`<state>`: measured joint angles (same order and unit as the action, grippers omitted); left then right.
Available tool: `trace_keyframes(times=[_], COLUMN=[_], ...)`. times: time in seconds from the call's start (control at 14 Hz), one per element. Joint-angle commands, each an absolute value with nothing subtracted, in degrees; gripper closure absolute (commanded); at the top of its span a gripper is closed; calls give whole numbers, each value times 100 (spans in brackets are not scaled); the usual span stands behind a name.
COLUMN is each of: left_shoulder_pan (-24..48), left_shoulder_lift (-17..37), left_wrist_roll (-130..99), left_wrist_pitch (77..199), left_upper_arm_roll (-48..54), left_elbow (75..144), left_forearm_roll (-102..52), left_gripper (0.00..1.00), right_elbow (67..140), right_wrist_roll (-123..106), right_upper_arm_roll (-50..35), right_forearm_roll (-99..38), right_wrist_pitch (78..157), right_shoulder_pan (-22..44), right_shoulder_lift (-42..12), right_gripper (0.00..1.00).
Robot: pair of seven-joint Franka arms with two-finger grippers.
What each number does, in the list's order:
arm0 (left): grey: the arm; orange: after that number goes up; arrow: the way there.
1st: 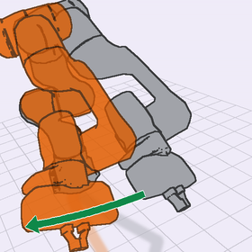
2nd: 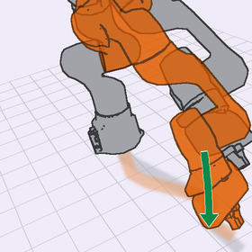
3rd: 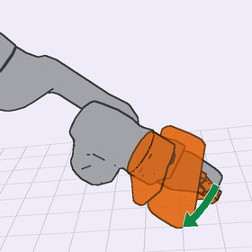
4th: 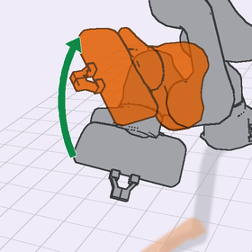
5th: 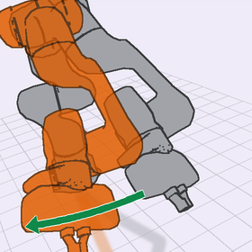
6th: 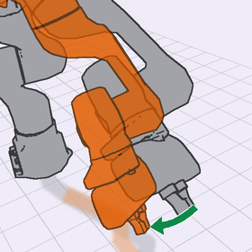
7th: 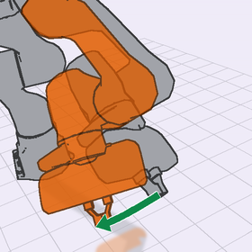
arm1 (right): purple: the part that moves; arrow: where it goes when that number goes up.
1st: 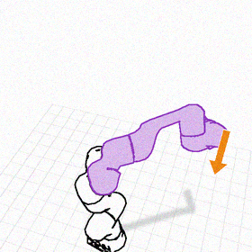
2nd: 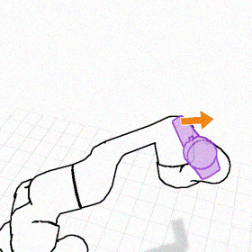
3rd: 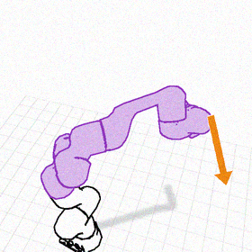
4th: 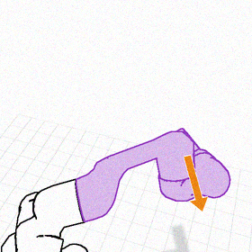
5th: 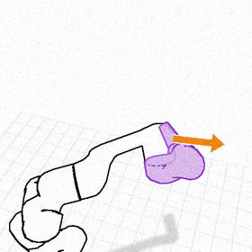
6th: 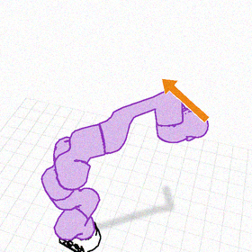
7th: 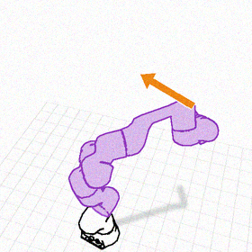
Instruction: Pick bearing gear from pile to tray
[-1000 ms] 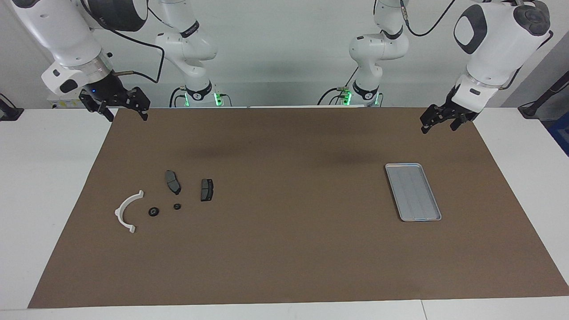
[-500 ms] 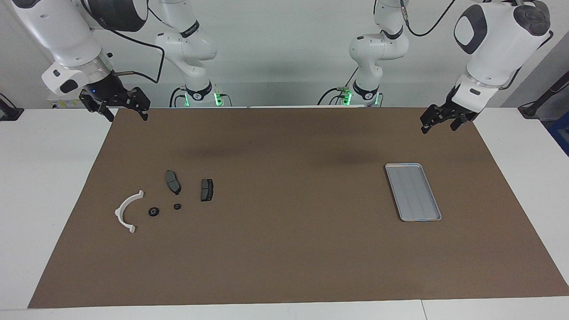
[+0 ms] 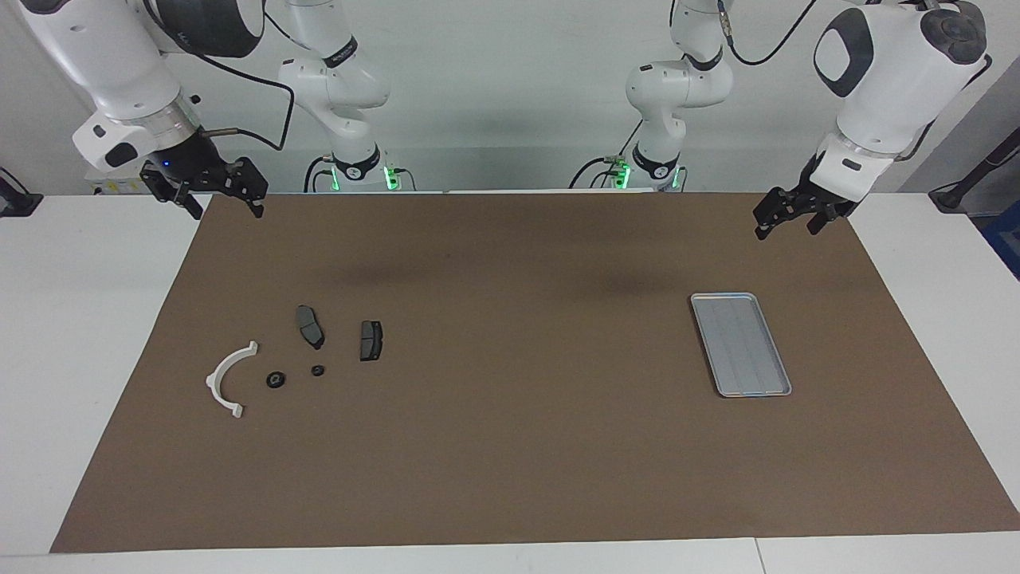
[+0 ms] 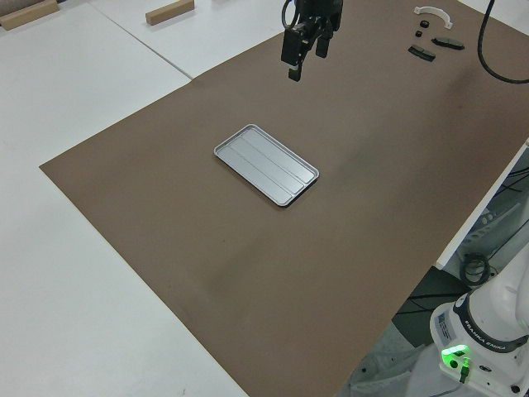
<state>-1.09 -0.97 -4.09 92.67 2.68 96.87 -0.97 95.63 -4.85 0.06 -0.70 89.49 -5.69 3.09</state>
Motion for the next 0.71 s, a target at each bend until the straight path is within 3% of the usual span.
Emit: trace_keyframes(times=[0.0, 0.64], left_shoulder_pan=[-132, -141], left_shoulder_lift=[-211, -211], left_wrist_roll=[-387, -387], left_wrist_pitch=[9272, 9272], left_upper_arm_roll=[290, 290], left_elbow=[9756, 9756], left_forearm_roll=[-35, -35], left_gripper=[0, 0], right_elbow=[9703, 9809], right_wrist_roll=[-598, -598], right_upper_arm_roll=[-26, -26], right_forearm_roll=[-53, -26], right_wrist_pitch=[9324, 10730], right_shoulder_pan=[-747, -756], right_shoulder_lift=[220, -974], right_gripper=[0, 0])
